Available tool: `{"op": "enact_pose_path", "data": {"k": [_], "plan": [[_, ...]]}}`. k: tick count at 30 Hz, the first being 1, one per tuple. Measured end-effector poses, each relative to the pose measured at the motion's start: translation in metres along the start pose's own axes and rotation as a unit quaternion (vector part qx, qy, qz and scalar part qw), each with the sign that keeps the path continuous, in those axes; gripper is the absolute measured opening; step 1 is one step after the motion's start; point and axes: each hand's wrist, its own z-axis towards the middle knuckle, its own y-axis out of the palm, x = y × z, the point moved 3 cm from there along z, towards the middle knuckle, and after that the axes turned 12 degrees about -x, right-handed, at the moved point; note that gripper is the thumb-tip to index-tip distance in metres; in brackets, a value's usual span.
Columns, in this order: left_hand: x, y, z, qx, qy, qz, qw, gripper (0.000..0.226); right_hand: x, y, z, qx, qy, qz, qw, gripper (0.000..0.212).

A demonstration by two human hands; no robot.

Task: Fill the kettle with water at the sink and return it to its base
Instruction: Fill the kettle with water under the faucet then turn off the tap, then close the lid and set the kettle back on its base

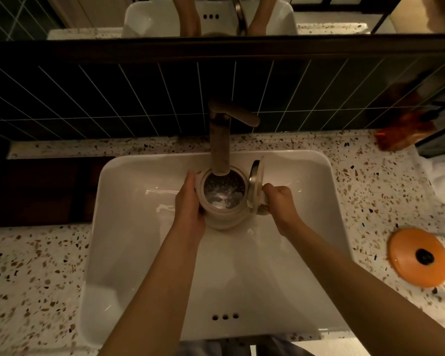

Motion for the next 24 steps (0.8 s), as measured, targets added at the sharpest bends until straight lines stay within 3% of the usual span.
{"op": "enact_pose_path", "data": {"k": [6,14,18,24], "plan": [[-0.011,0.005,-0.029,-0.019,0.0,-0.016,1.0,0.04,0.007,-0.01,-0.025,-0.001,0.004,-0.012,1.0,0.03],[-0.036,0.027,-0.083,-0.046,0.002,-0.01,0.999,0.033,0.008,-0.045,-0.083,-0.005,-0.009,-0.036,0.999,0.051],[-0.047,0.049,-0.112,-0.078,0.021,0.013,0.997,0.022,0.002,-0.073,-0.119,0.001,-0.029,0.007,1.0,0.042],[-0.069,0.093,-0.154,-0.11,0.056,0.03,0.992,0.032,-0.01,-0.126,-0.168,0.01,-0.043,0.065,0.997,0.044]]}}
